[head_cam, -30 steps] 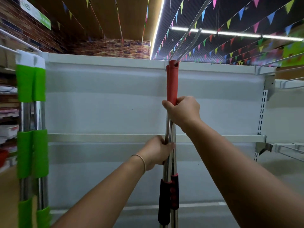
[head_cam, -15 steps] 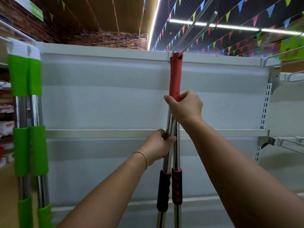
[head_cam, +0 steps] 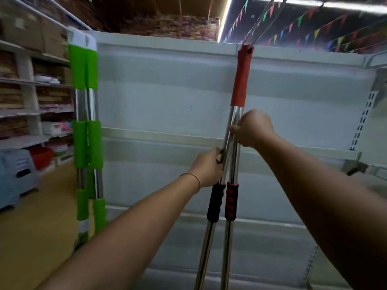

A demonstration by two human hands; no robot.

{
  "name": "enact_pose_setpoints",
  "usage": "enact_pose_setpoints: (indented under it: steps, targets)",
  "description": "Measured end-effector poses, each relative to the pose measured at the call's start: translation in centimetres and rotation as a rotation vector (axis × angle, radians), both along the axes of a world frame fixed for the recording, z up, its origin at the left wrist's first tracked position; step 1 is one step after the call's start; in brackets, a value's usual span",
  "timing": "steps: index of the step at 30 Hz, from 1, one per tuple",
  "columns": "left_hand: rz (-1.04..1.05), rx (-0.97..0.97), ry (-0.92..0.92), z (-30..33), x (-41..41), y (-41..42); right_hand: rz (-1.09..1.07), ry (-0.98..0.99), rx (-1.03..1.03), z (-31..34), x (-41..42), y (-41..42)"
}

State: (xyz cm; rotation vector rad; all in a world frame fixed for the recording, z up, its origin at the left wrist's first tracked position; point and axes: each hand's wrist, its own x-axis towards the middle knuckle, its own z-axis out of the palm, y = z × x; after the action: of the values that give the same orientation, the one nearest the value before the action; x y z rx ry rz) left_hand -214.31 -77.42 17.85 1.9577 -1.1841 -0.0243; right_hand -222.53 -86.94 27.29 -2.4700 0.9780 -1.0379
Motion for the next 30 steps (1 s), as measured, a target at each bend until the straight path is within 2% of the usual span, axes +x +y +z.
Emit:
enact_pose_setpoints:
  steps: [4, 6, 9, 17, 21, 30]
  targets:
    - [0.034, 0.095, -0.032, -2.1, 0.4, 3.4, 0.032, 0.299, -0.006, -8.0, -2.1, 0.9]
    - [0.075, 0.113, -0.045, -3.1, 0.4, 5.5, 0.098, 0.296, 0.036, -11.4, -2.7, 1.5]
    - [0.163, 0.161, -0.084, -4.7, 0.1, 9.0, 0.238, 0.241, -0.027, -13.9, -2.4, 3.6]
    - [0.422, 0.305, -0.133, -6.2, 0.0, 20.9, 0.574, 0.128, -0.085, -14.3, 2.3, 14.4]
    - [0.539, 0.348, -0.134, -5.5, 0.6, 28.1, 0.699, 0.113, -0.039, -14.0, 5.3, 20.4]
    - [0.774, 0.44, -0.088, -5.7, 3.4, 46.1, 0.961, 0.132, -0.098, -14.0, 11.5, 36.9]
